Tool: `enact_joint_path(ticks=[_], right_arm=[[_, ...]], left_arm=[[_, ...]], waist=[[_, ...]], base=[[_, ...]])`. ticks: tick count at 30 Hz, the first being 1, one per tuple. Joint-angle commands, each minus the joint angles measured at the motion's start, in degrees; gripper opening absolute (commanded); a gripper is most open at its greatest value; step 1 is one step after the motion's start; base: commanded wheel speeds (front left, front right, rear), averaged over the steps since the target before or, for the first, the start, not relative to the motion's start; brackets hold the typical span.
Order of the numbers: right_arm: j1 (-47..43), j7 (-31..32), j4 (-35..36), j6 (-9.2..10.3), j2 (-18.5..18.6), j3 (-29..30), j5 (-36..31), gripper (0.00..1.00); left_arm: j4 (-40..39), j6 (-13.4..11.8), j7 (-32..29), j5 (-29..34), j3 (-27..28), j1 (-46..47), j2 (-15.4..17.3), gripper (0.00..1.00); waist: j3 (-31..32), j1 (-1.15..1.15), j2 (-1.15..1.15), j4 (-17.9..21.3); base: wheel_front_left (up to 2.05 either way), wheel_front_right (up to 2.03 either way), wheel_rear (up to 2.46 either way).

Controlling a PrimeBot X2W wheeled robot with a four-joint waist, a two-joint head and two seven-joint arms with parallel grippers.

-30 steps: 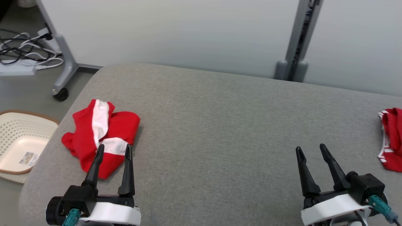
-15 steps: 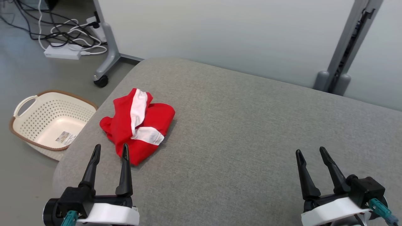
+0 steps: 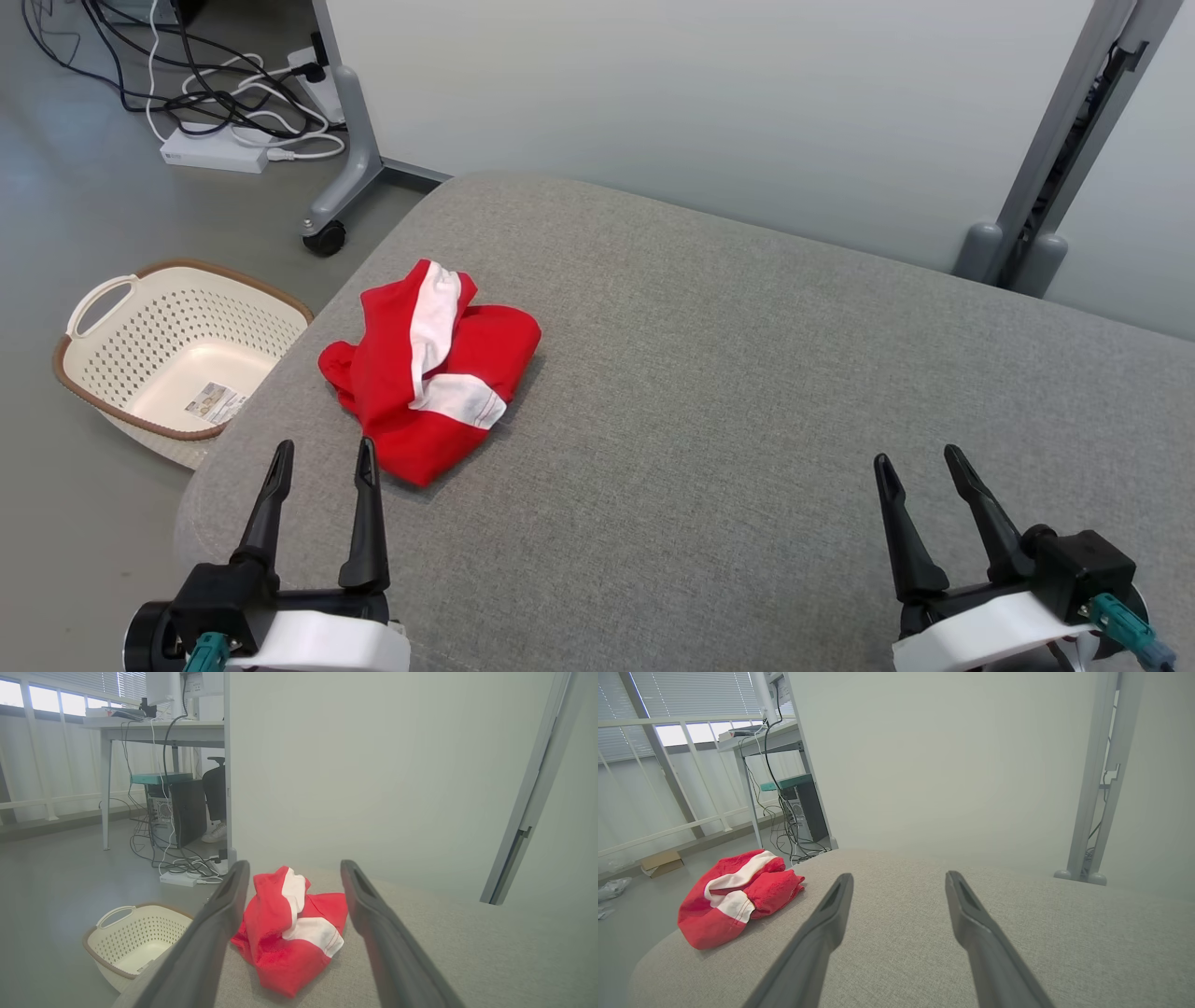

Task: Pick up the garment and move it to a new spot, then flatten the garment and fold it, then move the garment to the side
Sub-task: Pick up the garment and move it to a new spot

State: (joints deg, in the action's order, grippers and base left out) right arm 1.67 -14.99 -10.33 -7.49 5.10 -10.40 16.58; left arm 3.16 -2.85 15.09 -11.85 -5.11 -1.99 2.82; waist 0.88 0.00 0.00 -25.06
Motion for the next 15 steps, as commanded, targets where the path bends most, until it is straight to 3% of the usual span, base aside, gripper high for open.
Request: enact_joint_path(ticks=[1, 15], right_arm=[[-0.7, -0.3, -0.2, 0.00, 0.5, -0.1, -0.4, 1.00], [2.7, -0.3, 1.5, 0.00, 4.0, 0.0, -1.2, 1.00]], left_arm=[[0.0, -0.3, 0.0, -0.1, 0.1, -0.3, 0.2, 1.00], [-0.2, -2.6, 0.0, -3.9, -0.9, 4.5, 0.2, 1.00]], waist=[[-0.2, 0.00, 0.00, 0.1], [-7.8, 0.00, 0.00, 1.1]], base=[[0.00, 0.00, 0.00], [0.00, 0.00, 0.00]])
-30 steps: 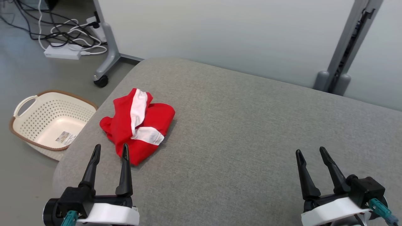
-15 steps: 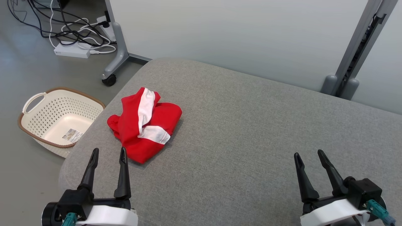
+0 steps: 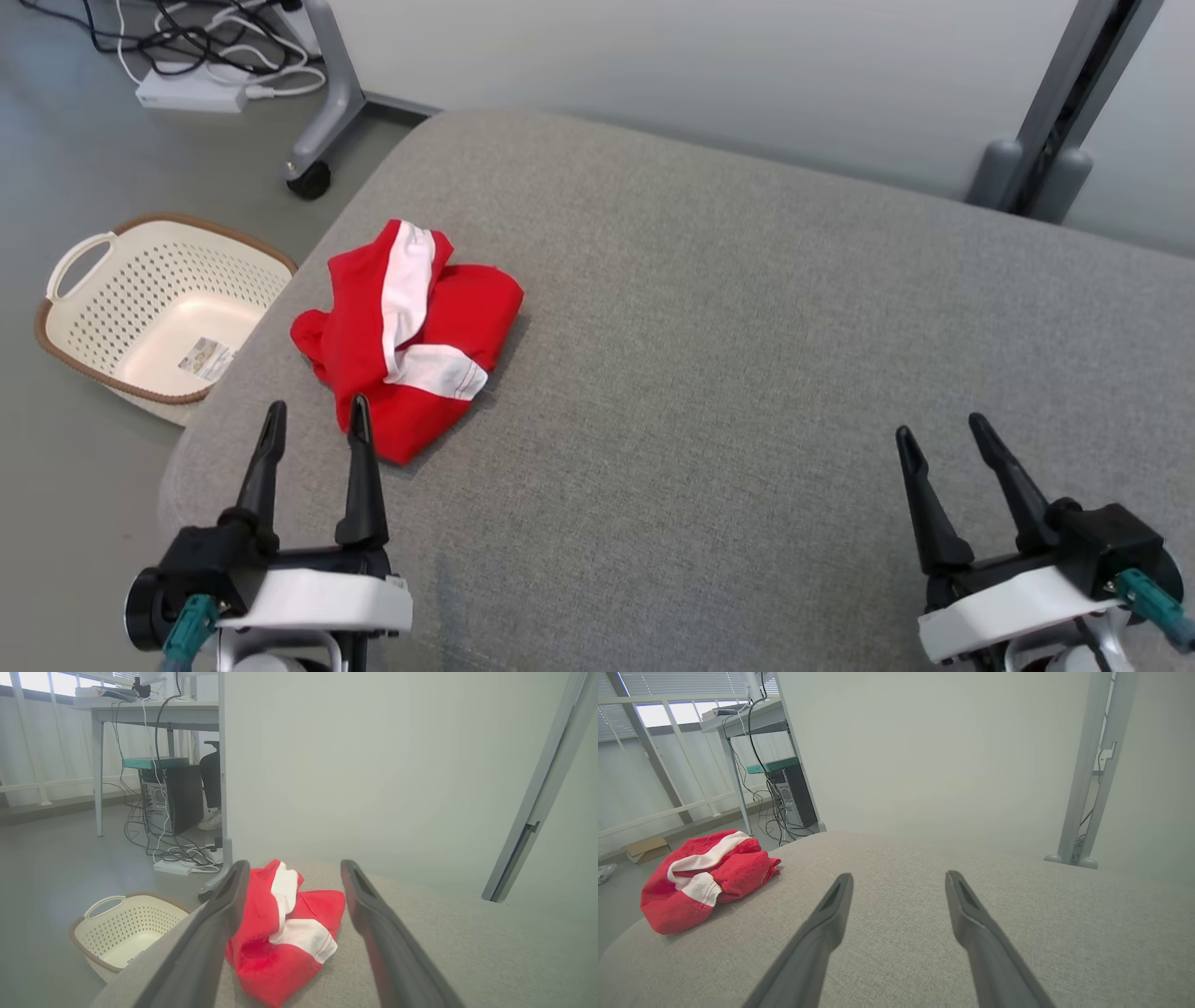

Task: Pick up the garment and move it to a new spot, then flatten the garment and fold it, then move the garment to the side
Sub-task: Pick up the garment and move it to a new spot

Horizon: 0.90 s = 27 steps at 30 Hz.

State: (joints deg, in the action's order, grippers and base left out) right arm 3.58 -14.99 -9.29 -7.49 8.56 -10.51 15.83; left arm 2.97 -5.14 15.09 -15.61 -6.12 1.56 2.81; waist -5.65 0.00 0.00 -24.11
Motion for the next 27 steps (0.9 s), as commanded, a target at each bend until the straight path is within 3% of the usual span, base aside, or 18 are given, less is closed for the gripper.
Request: enact_joint_path(ticks=[1, 13, 18, 27], right_arm=[[1.2, -0.3, 0.6, 0.00, 1.0, 0.1, -0.5, 1.00], [7.3, -0.3, 2.3, -0.01, 7.0, -1.2, -1.6, 1.00], [9.2, -0.3, 2.5, 0.00, 8.3, -2.1, -1.4, 1.00], [11.1, -0.3, 2.4, -0.01, 9.5, -3.8, -2.1, 1.00]], left_arm=[[0.3, -0.6, 0.0, -0.4, 0.1, 1.6, 0.2, 1.00], [5.9, -3.5, 0.0, -4.7, 1.2, 15.1, 0.2, 1.00], [12.0, -2.9, 0.0, -6.3, 1.8, 20.3, 0.2, 1.00], [34.0, -2.0, -1.3, -10.0, 4.1, 33.8, 0.6, 1.00]], waist=[[-2.2, 0.00, 0.00, 0.2], [-13.0, 0.00, 0.00, 1.3], [-15.0, 0.00, 0.00, 2.0], [-16.3, 0.00, 0.00, 3.6]], base=[[0.00, 0.00, 0.00], [0.00, 0.00, 0.00], [0.00, 0.00, 0.00], [0.00, 0.00, 0.00]])
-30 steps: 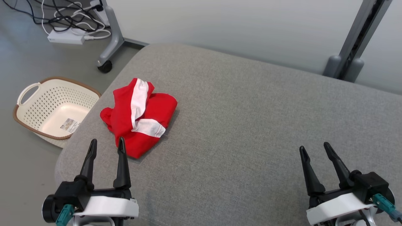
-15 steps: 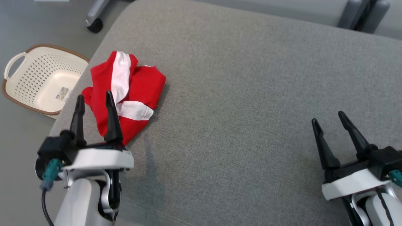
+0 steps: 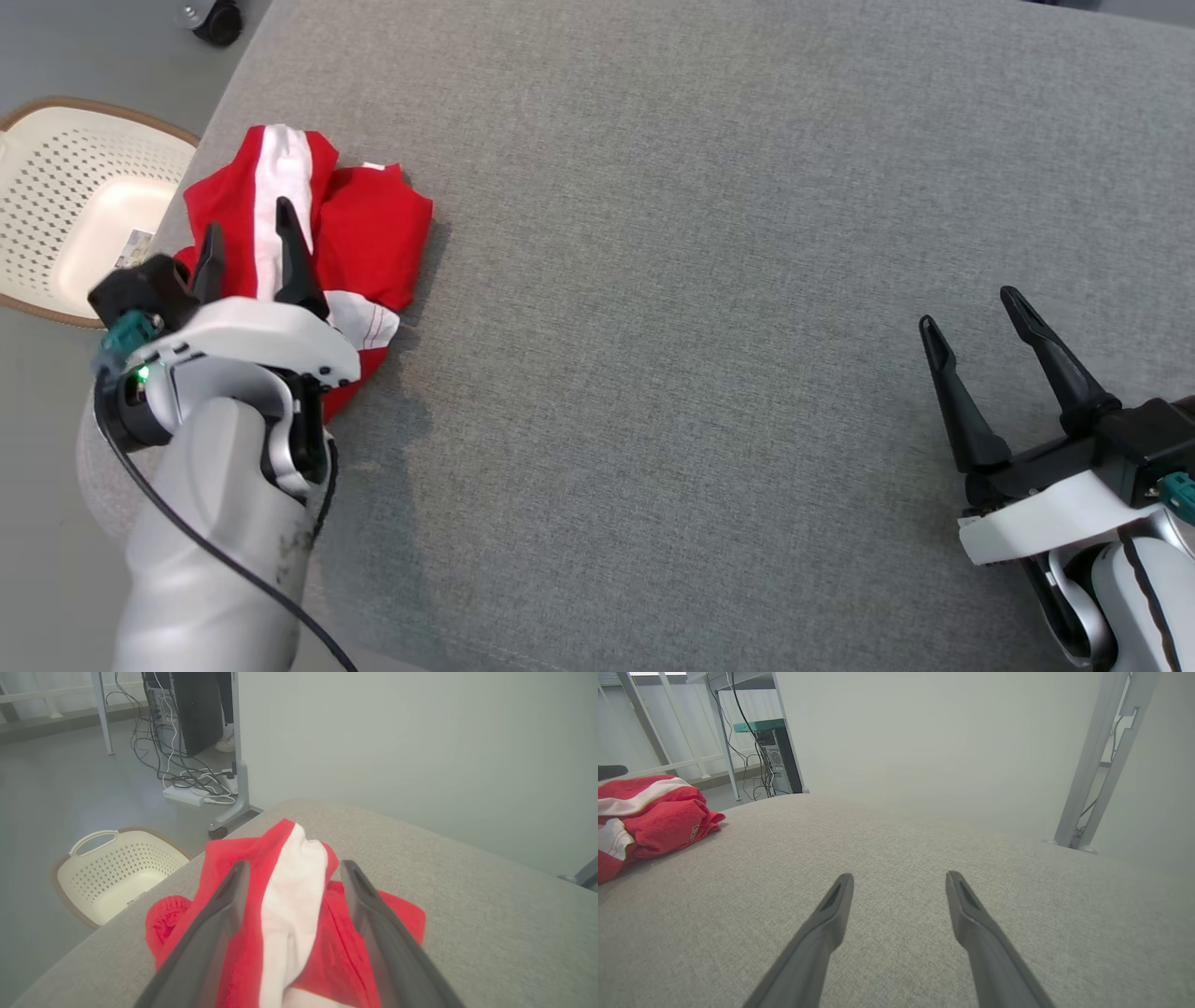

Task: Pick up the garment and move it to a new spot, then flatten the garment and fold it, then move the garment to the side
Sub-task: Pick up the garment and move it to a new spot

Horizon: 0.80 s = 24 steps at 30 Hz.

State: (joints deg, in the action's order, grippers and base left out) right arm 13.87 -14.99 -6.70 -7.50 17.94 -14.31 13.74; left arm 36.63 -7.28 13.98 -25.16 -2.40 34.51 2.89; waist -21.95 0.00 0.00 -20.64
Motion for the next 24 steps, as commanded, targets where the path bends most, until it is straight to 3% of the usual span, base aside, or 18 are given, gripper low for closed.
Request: enact_joint_path(ticks=[1, 13, 18, 20, 24], right_arm=[[0.9, -0.3, -0.2, 0.01, 0.1, 0.0, -0.1, 1.00], [1.4, -0.3, 0.3, 0.01, 0.1, -0.1, -0.7, 1.00], [1.8, -0.3, 0.3, 0.01, -0.2, -0.1, -1.0, 1.00], [1.8, -0.3, 0.2, 0.01, -0.4, 0.1, -1.1, 1.00], [2.0, -0.3, 0.1, 0.01, -0.8, -0.1, -0.9, 1.00]], left_arm=[[2.6, 0.3, -1.3, -0.9, 0.6, 2.3, 0.9, 1.00], [21.5, 4.4, -20.6, -4.3, -1.3, 12.3, 2.5, 1.00], [25.2, 6.6, -22.7, -4.6, -2.2, 13.0, 2.7, 1.00], [26.3, 7.6, -22.3, -4.5, -2.6, 12.8, 2.6, 0.00], [27.6, 8.2, -19.4, -3.8, -3.2, 12.3, 3.1, 0.00]], waist=[[0.0, 0.00, 0.00, 0.4], [-0.6, 0.00, 0.00, 2.0], [-0.6, 0.00, 0.00, 2.5], [-0.5, 0.00, 0.00, 2.7], [0.0, 0.00, 0.00, 3.1]], base=[[0.00, 0.00, 0.00], [0.00, 0.00, 0.00], [0.00, 0.00, 0.00], [0.00, 0.00, 0.00], [0.00, 0.00, 0.00]])
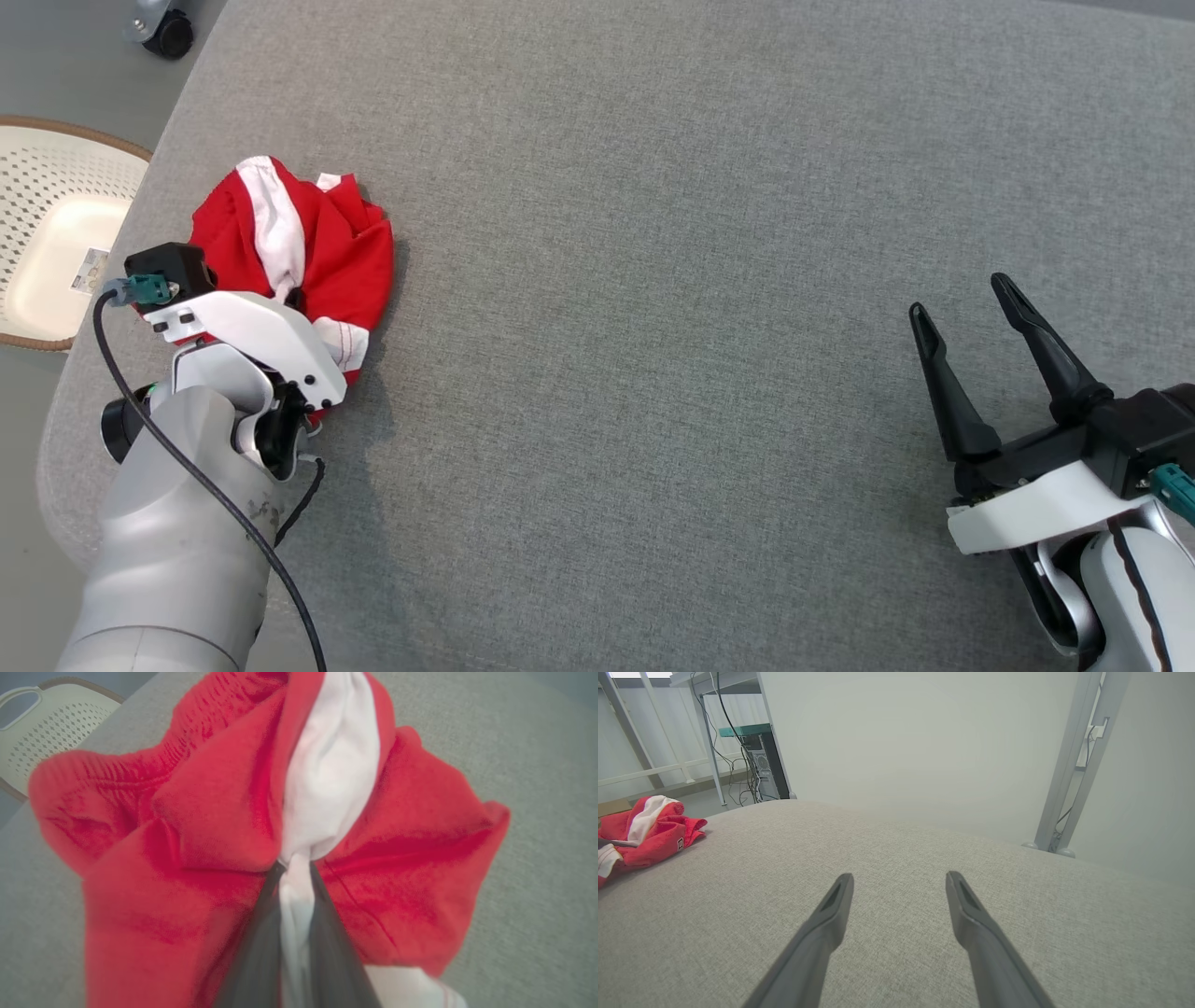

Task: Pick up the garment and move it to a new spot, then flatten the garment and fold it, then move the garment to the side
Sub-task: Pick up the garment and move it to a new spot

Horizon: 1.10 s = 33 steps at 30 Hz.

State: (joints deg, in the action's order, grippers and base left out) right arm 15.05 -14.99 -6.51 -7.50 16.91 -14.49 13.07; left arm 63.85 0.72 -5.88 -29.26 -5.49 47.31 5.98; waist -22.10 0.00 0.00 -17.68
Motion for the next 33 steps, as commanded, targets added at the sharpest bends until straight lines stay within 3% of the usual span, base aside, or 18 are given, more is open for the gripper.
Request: enact_joint_path(ticks=[1, 9, 13, 16, 24, 33], right_arm=[[0.9, -0.3, -0.1, 0.01, 0.0, 0.2, -0.2, 1.00], [0.3, -0.3, -0.6, 0.01, -1.6, 0.2, 0.1, 1.00], [-0.4, -0.3, -0.8, 0.01, -2.2, 0.5, 0.2, 1.00], [-1.3, -0.3, -0.8, 0.01, -3.1, 0.8, 0.2, 1.00], [-2.1, -0.3, -0.9, 0.01, -4.9, 1.5, 0.3, 1.00], [-3.0, -0.3, -0.4, 0.01, -6.8, 2.4, 0.4, 1.00]], left_arm=[[0.3, 0.1, 2.4, 0.2, 0.1, -0.6, 0.1, 0.00], [0.8, 0.2, 16.6, -0.8, 2.2, -2.5, 1.6, 0.00], [0.0, 0.2, 19.7, -1.0, 2.8, -3.3, 1.5, 0.00], [-3.2, 1.1, 21.0, -1.2, 4.3, -4.9, 1.7, 0.00], [-18.1, 0.3, 21.1, 3.9, 7.7, -9.8, 2.1, 0.00], [-25.9, 2.7, 21.1, 8.8, 6.2, -11.8, 2.1, 0.00]], waist=[[0.3, 0.00, 0.00, 0.3], [2.2, 0.00, 0.00, 1.9], [3.5, 0.00, 0.00, 2.3], [5.3, 0.00, 0.00, 2.9], [8.4, 0.00, 0.00, 4.9], [12.0, 0.00, 0.00, 9.8]], base=[[0.00, 0.00, 0.00], [0.00, 0.00, 0.00], [0.00, 0.00, 0.00], [0.00, 0.00, 0.00], [0.00, 0.00, 0.00], [0.00, 0.00, 0.00]])
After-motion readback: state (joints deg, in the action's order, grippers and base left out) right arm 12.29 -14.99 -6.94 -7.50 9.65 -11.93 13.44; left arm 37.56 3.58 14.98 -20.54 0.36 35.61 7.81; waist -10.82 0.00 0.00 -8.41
